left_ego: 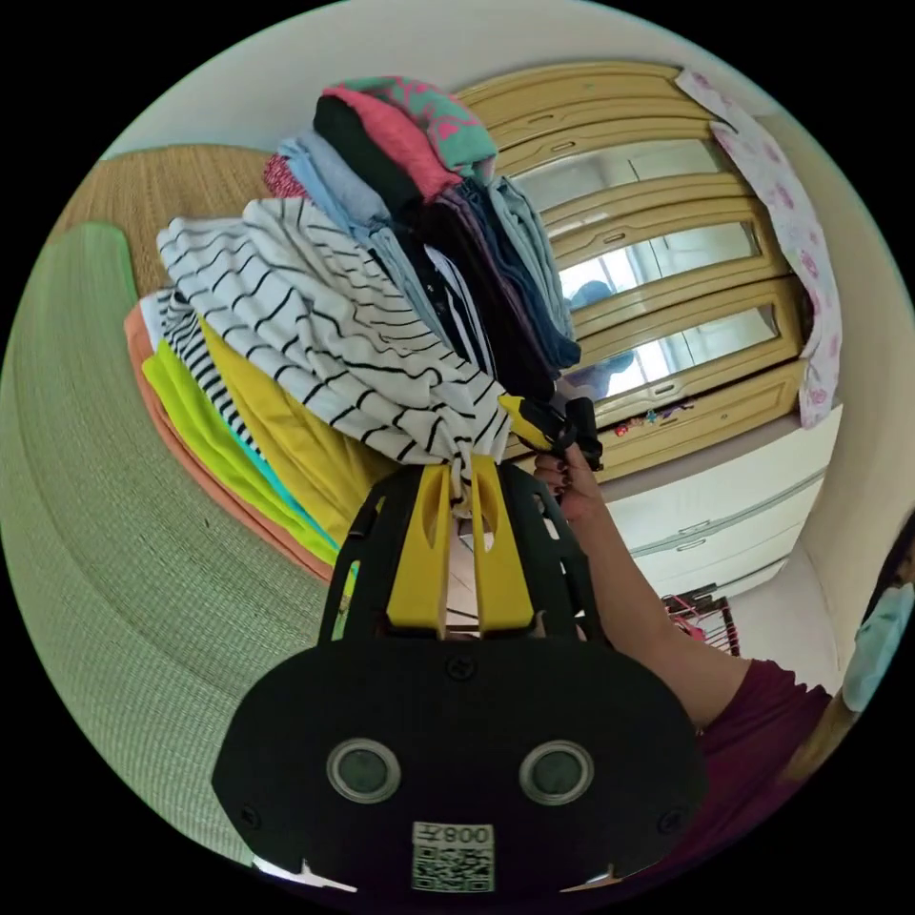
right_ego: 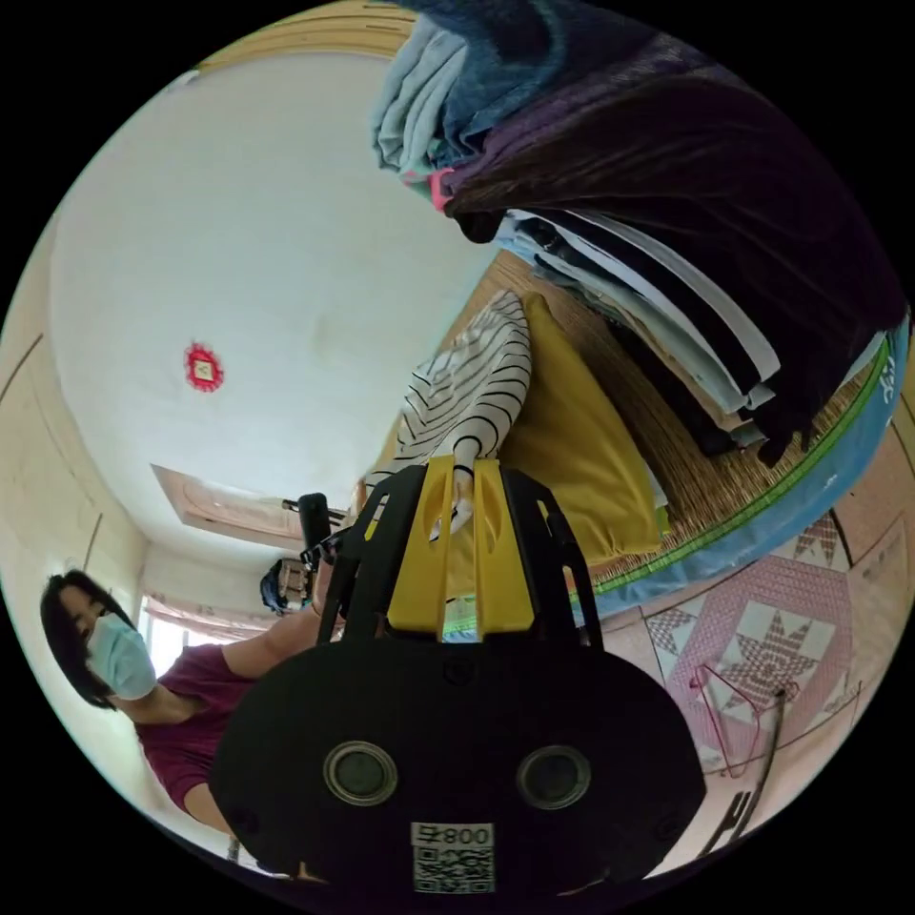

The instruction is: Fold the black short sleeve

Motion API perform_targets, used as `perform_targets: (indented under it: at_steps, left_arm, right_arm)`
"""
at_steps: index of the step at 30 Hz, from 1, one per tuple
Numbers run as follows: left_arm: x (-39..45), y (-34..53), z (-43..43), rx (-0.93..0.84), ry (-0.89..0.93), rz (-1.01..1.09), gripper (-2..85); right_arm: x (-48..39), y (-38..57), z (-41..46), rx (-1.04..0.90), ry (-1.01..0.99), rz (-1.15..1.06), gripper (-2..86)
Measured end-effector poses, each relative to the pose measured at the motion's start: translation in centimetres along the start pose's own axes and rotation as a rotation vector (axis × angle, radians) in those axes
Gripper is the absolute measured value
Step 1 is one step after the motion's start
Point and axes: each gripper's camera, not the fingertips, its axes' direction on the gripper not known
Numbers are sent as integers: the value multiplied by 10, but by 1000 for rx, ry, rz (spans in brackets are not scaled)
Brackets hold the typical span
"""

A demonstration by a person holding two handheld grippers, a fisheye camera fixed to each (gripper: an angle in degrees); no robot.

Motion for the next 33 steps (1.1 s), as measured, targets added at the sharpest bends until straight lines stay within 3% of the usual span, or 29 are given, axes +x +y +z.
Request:
perform_targets:
  at_steps: [5,9,12,17,23,29,33]
  left_arm:
    - [49,-12,-5,-7,-29,65,42]
    - [51,3,25,-110,-65,-10,45]
    - [52,10,20,-79,14,-84,46]
    - [88,4,6,-106,-71,-9,48]
    - [112,13,-10,-99,-17,-40,61]
    - [145,39,-48,-111,47,-58,53]
    - [190,50,-78,-61,24,9,33]
  right_arm:
    - [-21,-31,-28,0,20,-94,25]
    - [3,-43,-38,-36,57,-6,27]
    - [13,-43,-45,-3,-6,40,26]
    - [-22,-60,-58,-3,31,-12,26]
    - [-45,-80,-74,38,9,61,21]
    - [-123,-68,-124,272,34,22,6]
    - [-235,-60,-116,327,90,-156,2]
